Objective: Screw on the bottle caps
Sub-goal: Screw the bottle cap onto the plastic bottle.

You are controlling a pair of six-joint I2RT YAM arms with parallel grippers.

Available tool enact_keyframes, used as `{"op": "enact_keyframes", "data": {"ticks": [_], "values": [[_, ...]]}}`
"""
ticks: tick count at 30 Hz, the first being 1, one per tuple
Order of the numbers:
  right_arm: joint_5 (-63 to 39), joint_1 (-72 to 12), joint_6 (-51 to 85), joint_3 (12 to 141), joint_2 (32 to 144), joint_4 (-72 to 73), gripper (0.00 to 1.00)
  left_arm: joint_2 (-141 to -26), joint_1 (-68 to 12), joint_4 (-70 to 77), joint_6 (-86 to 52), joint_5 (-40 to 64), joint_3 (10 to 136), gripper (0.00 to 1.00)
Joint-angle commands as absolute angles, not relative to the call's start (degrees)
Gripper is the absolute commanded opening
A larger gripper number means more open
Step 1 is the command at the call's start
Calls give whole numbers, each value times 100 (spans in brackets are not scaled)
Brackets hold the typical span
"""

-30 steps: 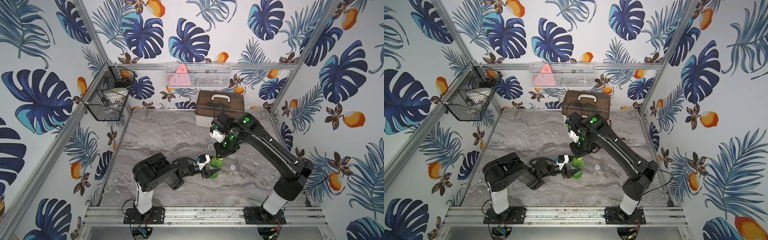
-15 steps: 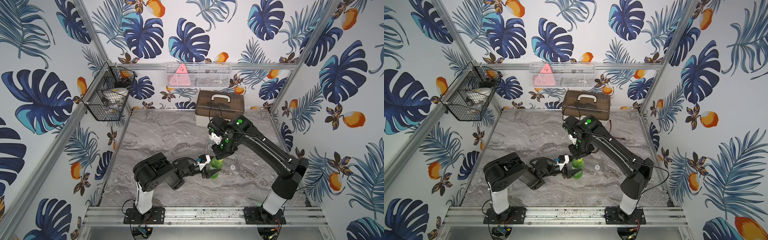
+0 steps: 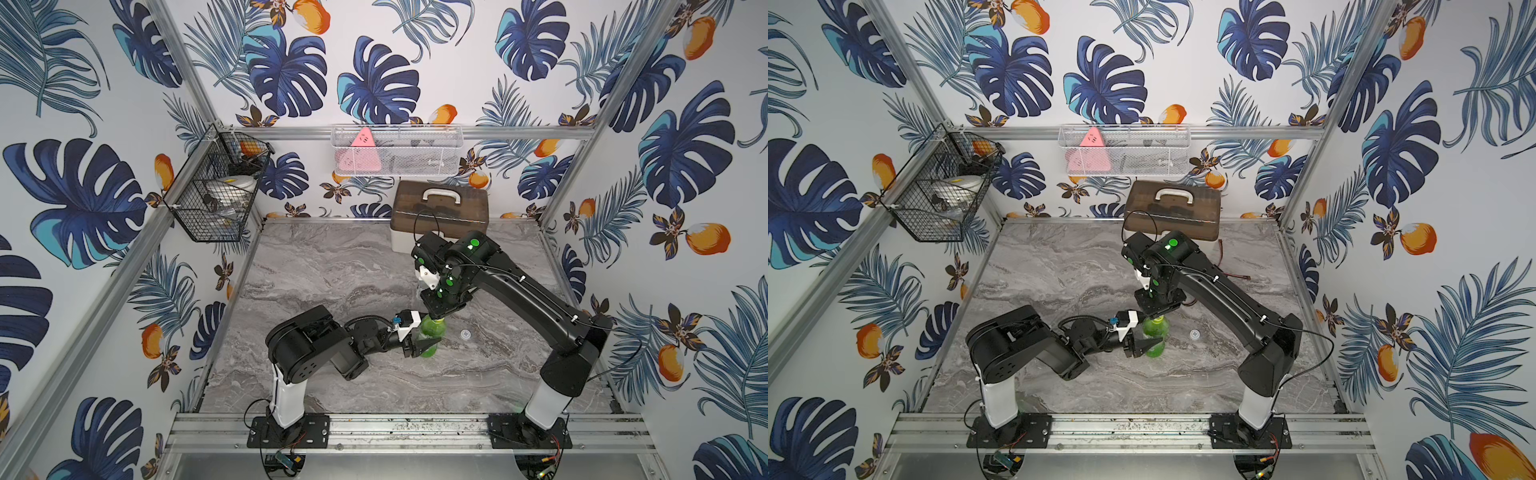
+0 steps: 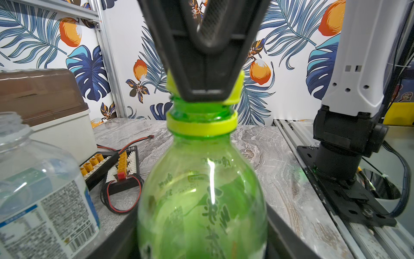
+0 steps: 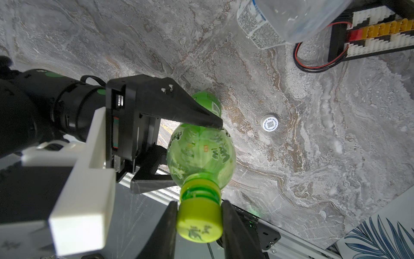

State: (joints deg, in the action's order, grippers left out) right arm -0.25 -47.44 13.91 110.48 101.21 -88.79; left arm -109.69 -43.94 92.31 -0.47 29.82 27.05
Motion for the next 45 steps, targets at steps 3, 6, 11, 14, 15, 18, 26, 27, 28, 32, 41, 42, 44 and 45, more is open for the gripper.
{"op": "enact_keyframes", "data": {"ticks": [3,6,11,14,15,18,26,27,28,32,41,42,44,45], "values": [[-158,-4781,1354,11112,10222,-8877,35,-11061,-4453,8860,96,3278,2645,69],[-217,-4775,1336,11091,10246,-8855,36,-11065,-4462,8858,108,3296,2631,69],[-362,-4772,1276,11238,10307,-8900,39,-11057,-4467,8862,166,3248,2585,69],[-377,-4764,1266,11268,10327,-8937,41,-11045,-4471,8859,169,3234,2575,69],[-358,-4764,1266,11268,10312,-8938,42,-11039,-4465,8855,168,3226,2575,69],[-309,-4764,1270,11285,10284,-8933,44,-11031,-4474,8860,167,3200,2561,69],[-225,-4762,1327,11180,10175,-8906,51,-11021,-4472,8862,158,3164,2540,69],[-205,-4755,1336,11209,10147,-8901,52,-11019,-4470,8862,158,3164,2533,69],[-183,-4760,1336,11253,10126,-8897,52,-11015,-4467,8863,158,3172,2533,69],[26,-4725,1242,11628,9971,-8964,53,-11001,-4471,8861,152,3158,2526,69],[-206,-4570,1322,11069,9639,-8794,43,-10960,-4470,8866,145,3120,2515,69],[-229,-4564,1334,11024,9625,-8756,42,-10960,-4473,8868,141,3120,2514,69],[-229,-4566,1336,11010,9646,-8753,39,-10956,-4469,8866,141,3116,2507,69],[-221,-4567,1328,11010,9665,-8762,38,-10951,-4467,8864,142,3123,2505,69]]}}
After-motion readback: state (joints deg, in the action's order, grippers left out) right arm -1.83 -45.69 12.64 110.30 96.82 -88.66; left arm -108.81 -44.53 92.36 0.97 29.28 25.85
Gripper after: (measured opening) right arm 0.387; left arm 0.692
